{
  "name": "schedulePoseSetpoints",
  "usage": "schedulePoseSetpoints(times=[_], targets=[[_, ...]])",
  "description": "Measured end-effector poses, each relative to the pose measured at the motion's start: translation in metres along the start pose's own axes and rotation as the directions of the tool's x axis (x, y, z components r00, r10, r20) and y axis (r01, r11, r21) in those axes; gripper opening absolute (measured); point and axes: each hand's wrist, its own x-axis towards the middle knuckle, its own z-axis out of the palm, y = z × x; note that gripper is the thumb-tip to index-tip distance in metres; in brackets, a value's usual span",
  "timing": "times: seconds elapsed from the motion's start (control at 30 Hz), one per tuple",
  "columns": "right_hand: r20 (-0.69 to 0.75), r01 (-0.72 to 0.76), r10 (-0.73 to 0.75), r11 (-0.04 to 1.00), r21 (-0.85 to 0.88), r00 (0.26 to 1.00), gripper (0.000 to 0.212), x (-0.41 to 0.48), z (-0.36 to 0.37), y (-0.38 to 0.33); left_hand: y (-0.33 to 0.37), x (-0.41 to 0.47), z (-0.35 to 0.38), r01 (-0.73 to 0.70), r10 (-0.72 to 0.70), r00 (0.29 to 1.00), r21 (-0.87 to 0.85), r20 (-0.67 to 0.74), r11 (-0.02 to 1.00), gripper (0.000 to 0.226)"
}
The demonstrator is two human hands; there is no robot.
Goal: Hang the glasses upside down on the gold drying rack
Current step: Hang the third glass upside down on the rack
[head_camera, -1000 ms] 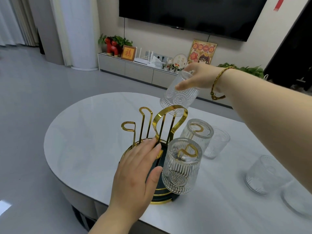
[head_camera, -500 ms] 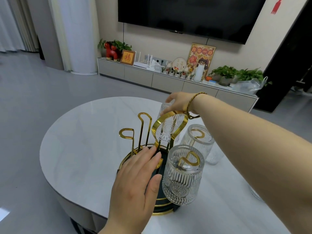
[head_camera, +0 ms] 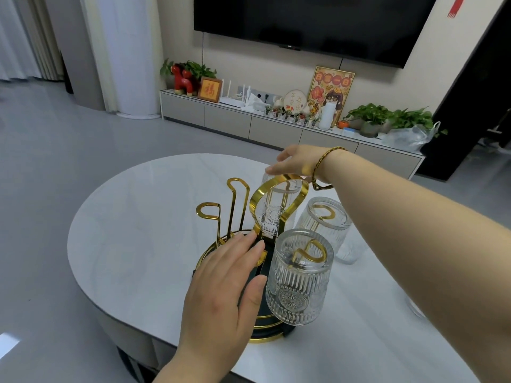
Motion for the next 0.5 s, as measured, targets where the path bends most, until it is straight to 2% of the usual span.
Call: schedulePoseSetpoints(times=[0.27,0.37,0.5], targets=[[-0.203,-0.004,0.027,0.993,0.115,0.979,0.038,-0.045,-0.024,0.037,0.012,-0.002,-0.002,0.012,-0.012,1.000,0.011,0.017,1.000,0.069],[-0.254,-0.016,0.061,0.984,0.175,0.965,0.032,-0.076,-0.027,0.062,0.026,-0.007,-0.002,-0.081,0.081,0.997,0.001,-0.002,0.997,0.064],[-0.237,-0.062,0.119,0.970,0.236,0.964,0.030,-0.124,-0.019,0.101,0.046,-0.018,0.004,-0.228,0.227,0.972,-0.010,-0.065,0.974,0.057]])
